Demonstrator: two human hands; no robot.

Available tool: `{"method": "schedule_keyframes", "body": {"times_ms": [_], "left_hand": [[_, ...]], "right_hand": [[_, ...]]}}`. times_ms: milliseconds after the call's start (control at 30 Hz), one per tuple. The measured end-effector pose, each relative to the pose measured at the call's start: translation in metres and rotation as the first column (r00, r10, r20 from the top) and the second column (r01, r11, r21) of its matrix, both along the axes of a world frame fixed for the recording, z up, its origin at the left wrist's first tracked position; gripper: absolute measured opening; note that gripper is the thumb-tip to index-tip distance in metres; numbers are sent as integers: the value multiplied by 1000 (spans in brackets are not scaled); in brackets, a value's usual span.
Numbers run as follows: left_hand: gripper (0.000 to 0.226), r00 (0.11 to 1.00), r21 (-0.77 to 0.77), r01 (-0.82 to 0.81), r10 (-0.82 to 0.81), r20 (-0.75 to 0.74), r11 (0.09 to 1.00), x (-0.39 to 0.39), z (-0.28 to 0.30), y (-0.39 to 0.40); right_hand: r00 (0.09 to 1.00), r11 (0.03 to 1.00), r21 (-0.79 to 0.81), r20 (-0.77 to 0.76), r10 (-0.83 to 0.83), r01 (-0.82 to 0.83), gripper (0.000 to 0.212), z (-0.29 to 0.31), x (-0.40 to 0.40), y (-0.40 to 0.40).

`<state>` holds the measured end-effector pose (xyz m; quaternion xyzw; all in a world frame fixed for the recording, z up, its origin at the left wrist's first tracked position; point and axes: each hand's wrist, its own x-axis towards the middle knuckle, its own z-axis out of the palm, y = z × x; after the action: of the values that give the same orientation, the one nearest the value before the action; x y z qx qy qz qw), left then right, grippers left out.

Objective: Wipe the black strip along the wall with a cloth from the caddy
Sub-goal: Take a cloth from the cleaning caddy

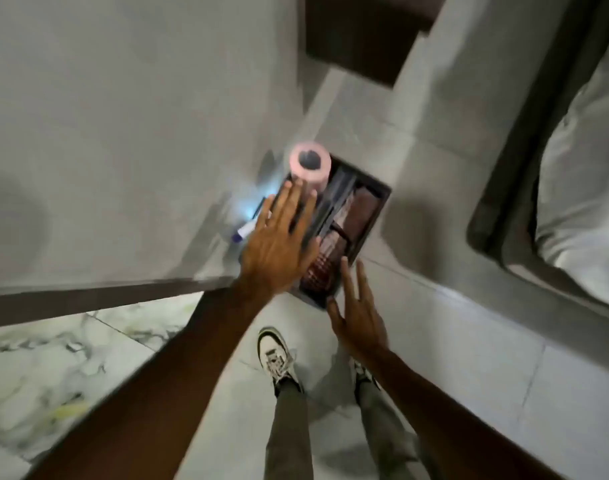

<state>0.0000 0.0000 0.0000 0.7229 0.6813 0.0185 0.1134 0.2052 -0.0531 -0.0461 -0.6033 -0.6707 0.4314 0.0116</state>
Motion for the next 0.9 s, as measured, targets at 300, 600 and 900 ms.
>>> {"method": "schedule_keyframes", "body": {"times_ms": [300, 600, 900], "left_hand": [[81, 977, -47, 161, -153, 148, 986, 4, -163, 25], [80, 967, -20, 231, -227, 118, 973, -11, -208, 30], [76, 972, -33, 222, -219, 85, 974, -8, -208, 30]], "right_hand": [[880, 872, -184, -62, -471, 454, 73, -159, -84, 22], [836, 818, -212, -13, -549, 534, 78, -222, -106, 59], [860, 859, -71, 104, -499, 507, 78, -213, -108, 61]]}}
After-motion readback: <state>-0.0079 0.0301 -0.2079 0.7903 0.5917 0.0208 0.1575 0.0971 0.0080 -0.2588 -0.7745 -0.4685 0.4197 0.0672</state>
